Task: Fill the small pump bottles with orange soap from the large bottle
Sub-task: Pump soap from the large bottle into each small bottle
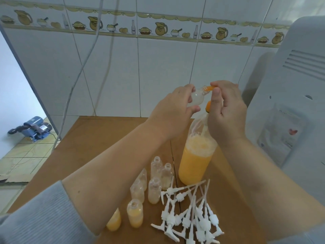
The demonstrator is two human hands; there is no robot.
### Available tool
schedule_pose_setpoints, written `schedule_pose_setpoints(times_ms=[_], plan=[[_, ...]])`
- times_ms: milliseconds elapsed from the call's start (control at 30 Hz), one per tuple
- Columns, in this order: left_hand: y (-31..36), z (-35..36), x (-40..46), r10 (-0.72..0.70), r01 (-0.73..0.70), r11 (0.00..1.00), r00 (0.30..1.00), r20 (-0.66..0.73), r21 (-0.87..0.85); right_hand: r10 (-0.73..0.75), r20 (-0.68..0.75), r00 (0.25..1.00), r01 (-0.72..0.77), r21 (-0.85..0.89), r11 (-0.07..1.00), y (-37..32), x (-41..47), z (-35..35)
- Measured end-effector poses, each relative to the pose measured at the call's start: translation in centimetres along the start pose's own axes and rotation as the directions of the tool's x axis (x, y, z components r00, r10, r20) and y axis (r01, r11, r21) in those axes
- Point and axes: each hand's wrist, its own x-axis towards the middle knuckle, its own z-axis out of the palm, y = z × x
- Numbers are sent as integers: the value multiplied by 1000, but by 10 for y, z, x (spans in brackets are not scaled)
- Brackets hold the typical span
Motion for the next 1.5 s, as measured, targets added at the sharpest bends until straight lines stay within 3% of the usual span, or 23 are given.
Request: schedule_pose_setpoints(times_ms=[100, 300, 567, 800, 1000, 1267, 1367, 1500], plan=[[-4, 5, -5, -31, 32, 999, 999, 25, -25, 6, -31, 999, -6, 4, 1000, 2, -9, 9], [-5, 0, -4, -41, 43, 998, 998, 45, -45, 9, 73, 997, -9, -2, 1000, -1, -4, 1], [-3, 7, -6, -6, 6, 1000, 1000, 15, 13, 40, -19, 999, -40, -9, 999, -1, -10, 9], [-1, 3, -4, -34, 34, 999, 999, 13, -36, 4, 88, 996, 0, -42, 999, -6, -3, -3], [2, 7, -6, 4, -4, 1000, 1000, -27, 4, 23, -26, 999, -23, -16, 1000, -5, -11, 4], [0, 5, -8, -12, 13, 999, 1000, -27, 53, 38, 45, 998, -36, -37, 999, -10, -4, 6], [4, 2, -4, 4, -1, 998, 999, -43, 57, -18, 1, 1000, 18, -22, 1000, -9, 1, 5], [3, 7, -6, 33, -28, 996, 998, -53, 84, 40, -18, 999, -40, -6, 999, -5, -9, 10]])
